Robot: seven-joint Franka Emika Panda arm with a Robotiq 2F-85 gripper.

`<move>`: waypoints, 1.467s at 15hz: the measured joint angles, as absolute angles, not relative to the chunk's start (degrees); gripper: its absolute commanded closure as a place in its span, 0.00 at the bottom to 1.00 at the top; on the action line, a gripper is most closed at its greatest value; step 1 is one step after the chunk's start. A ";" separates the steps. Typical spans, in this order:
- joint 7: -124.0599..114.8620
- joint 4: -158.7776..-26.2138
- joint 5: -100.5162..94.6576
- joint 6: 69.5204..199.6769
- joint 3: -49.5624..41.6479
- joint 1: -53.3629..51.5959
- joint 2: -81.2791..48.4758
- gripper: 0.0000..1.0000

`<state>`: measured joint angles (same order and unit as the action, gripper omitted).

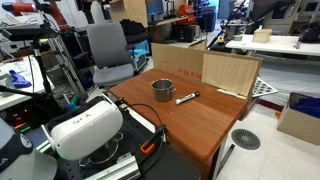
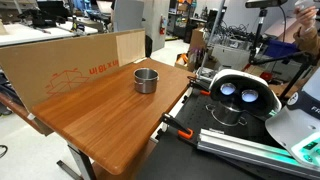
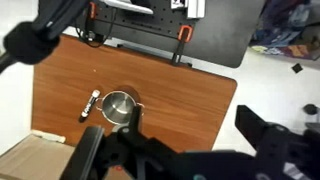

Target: Take the marker from the table and place it in the silver pot

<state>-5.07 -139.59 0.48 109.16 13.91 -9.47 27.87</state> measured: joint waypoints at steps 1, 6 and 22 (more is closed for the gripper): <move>-5.07 -139.48 0.48 109.16 13.90 -9.47 27.87 0.00; -5.07 -139.40 0.48 109.16 13.91 -9.47 27.88 0.00; -0.24 -137.49 1.59 114.53 1.98 -6.81 28.72 0.00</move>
<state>-0.24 -137.49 1.59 114.53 1.98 -6.81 28.72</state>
